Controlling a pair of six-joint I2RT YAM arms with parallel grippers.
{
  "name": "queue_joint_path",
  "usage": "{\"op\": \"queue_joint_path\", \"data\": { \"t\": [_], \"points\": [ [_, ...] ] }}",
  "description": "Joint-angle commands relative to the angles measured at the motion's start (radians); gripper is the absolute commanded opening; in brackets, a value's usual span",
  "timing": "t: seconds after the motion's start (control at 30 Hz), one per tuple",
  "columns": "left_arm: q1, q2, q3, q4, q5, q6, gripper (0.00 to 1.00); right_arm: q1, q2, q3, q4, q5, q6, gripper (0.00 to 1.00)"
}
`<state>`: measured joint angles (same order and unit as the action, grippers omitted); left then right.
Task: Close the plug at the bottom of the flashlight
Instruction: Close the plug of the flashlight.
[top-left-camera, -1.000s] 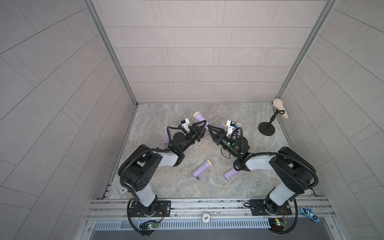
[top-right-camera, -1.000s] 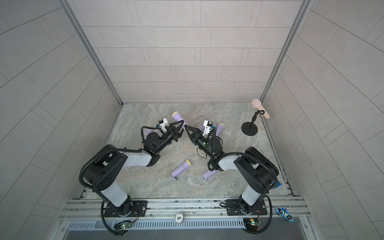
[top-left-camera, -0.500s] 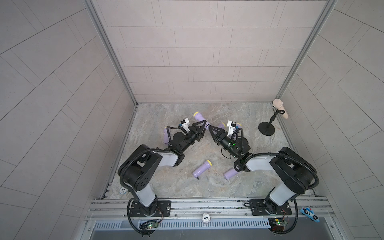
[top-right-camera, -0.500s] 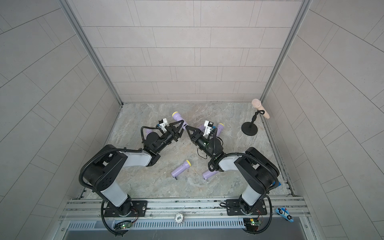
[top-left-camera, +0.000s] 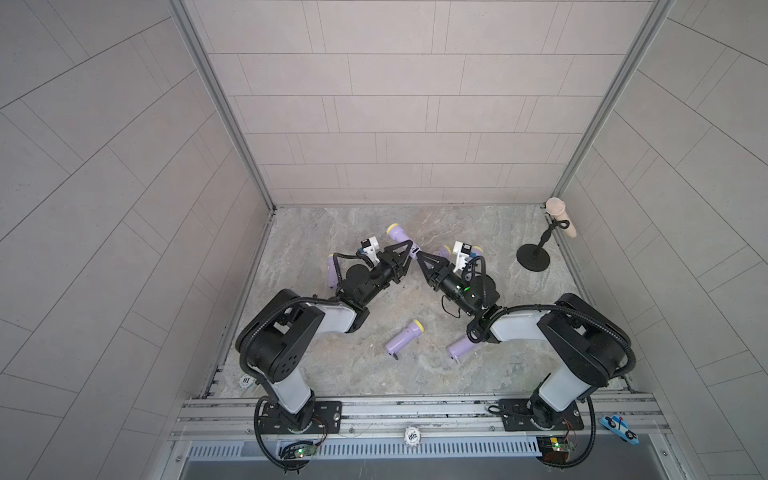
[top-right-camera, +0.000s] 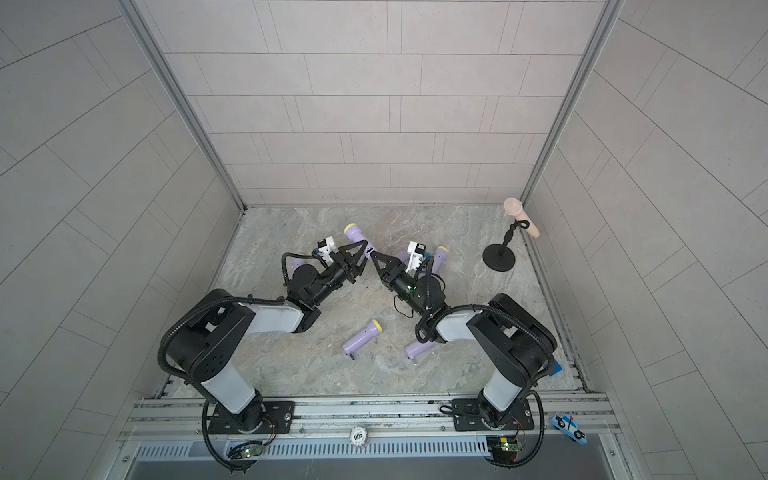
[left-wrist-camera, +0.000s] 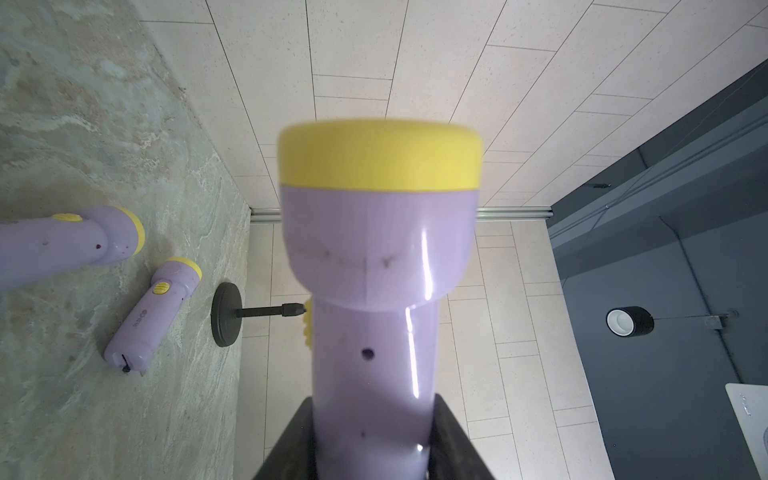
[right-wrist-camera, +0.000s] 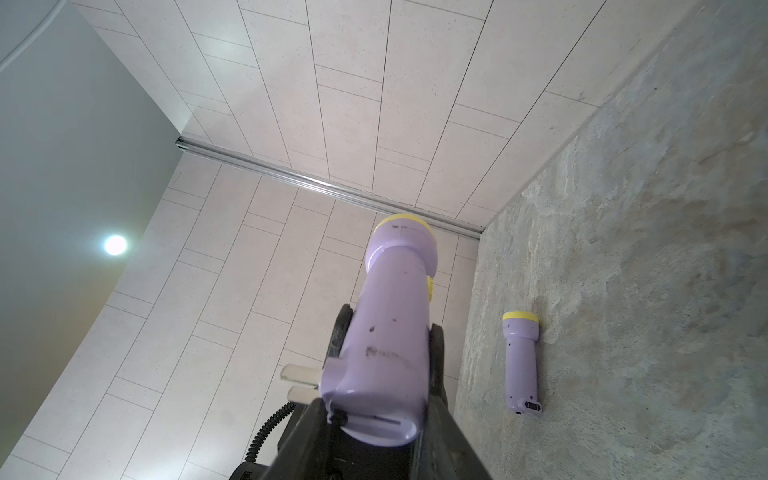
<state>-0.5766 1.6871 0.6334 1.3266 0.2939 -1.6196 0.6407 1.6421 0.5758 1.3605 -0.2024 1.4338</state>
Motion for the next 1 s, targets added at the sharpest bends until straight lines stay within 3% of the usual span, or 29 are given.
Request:
{"op": "queue_joint_path", "data": {
  "t": [0.0, 0.97],
  "points": [
    [-0.006, -0.003, -0.014, 0.015, 0.015, -0.014, 0.0, 0.006, 0.004, 0.029, 0.058, -0.006, 0.012, 0.39],
    [-0.025, -0.015, -0.012, 0.014, 0.01, -0.015, 0.0, 0.007, 0.032, 0.038, 0.058, -0.016, 0.02, 0.32]
  ]
}}
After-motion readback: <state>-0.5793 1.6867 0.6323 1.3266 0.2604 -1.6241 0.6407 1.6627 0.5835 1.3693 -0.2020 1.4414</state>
